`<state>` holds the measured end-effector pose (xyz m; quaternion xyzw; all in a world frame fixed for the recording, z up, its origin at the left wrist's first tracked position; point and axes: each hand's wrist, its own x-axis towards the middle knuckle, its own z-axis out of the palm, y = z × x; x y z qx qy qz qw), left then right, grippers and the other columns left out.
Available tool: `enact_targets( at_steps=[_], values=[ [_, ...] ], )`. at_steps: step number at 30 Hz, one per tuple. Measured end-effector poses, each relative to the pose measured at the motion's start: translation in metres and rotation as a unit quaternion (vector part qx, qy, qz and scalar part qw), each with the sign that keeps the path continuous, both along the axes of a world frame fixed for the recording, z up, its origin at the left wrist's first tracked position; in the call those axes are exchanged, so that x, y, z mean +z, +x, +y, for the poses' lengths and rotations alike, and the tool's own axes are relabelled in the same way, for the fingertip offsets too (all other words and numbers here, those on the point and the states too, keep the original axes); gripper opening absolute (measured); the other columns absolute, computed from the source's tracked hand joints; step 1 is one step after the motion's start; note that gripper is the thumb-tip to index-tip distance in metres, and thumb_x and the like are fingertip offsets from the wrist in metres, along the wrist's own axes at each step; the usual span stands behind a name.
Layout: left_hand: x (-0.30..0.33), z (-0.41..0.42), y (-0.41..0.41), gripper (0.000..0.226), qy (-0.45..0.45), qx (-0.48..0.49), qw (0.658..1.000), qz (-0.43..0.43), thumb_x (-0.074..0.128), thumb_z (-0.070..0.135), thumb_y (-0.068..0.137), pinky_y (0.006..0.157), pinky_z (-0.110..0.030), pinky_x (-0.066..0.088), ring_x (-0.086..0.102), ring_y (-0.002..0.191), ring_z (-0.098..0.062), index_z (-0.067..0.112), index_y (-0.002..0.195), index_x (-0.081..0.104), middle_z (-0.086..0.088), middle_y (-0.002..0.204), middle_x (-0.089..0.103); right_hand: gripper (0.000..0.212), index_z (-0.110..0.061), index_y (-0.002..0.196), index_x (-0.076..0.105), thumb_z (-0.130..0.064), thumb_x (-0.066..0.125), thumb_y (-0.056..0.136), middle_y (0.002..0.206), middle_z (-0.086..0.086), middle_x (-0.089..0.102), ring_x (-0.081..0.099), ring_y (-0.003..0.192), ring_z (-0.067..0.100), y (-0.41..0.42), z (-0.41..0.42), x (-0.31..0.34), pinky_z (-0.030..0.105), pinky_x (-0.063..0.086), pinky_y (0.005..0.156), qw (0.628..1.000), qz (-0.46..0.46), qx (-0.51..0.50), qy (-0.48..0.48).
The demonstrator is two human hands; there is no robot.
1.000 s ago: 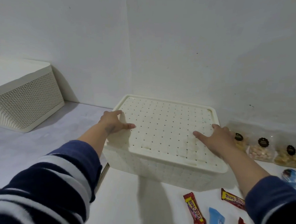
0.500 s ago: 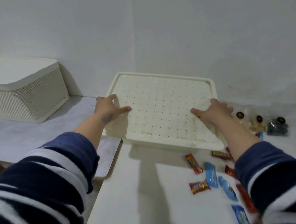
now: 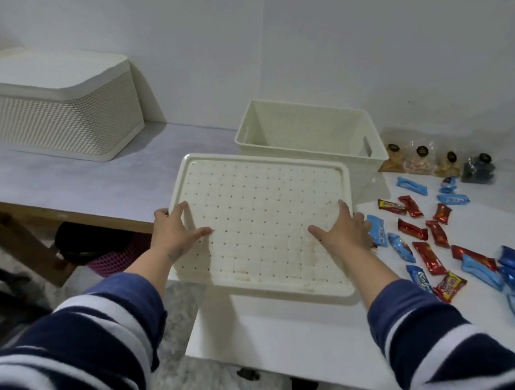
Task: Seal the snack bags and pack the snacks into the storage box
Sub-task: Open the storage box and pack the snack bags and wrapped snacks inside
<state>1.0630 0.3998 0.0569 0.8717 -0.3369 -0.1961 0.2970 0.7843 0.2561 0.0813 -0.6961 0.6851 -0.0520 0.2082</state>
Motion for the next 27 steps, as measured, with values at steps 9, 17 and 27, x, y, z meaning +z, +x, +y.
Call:
enact_targets(
  at_steps=[9, 17, 27],
  values=[
    [-0.041, 0.025, 0.010, 0.085, 0.142, -0.011, 0.990, 0.024, 0.078, 0.044, 0.073, 0.104, -0.047, 0.040, 0.039, 0.124, -0.037, 0.026, 0.143, 0.033, -0.017, 0.142, 0.025, 0.092, -0.026, 0.149, 0.018, -0.059, 0.065, 0.078, 0.145, 0.014, 0.034, 0.030, 0.135, 0.033, 0.015, 0.025, -0.049, 0.044, 0.037, 0.102, 0.993, 0.046, 0.022, 0.108],
    [-0.045, 0.015, 0.010, 0.067, 0.184, -0.031, 0.982, 0.020, 0.072, 0.036, 0.080, 0.104, -0.047, 0.041, 0.033, 0.128, -0.034, 0.024, 0.138, 0.040, -0.015, 0.143, 0.025, 0.082, -0.022, 0.148, 0.022, -0.052, 0.062, 0.083, 0.146, 0.014, 0.029, 0.034, 0.133, 0.034, 0.010, 0.019, -0.056, 0.042, 0.038, 0.104, 0.981, 0.092, 0.067, 0.159],
    [-0.005, -0.069, -0.045, 0.052, 0.185, -0.259, 0.947, -0.037, 0.057, 0.032, 0.091, 0.109, -0.038, 0.038, 0.044, 0.130, -0.027, 0.019, 0.140, 0.043, -0.006, 0.146, 0.043, 0.069, -0.026, 0.148, 0.028, -0.056, 0.050, 0.089, 0.154, 0.011, 0.023, 0.029, 0.138, 0.036, -0.018, -0.011, -0.011, 0.044, 0.035, 0.108, 0.971, 0.145, 0.119, 0.146]
  ],
)
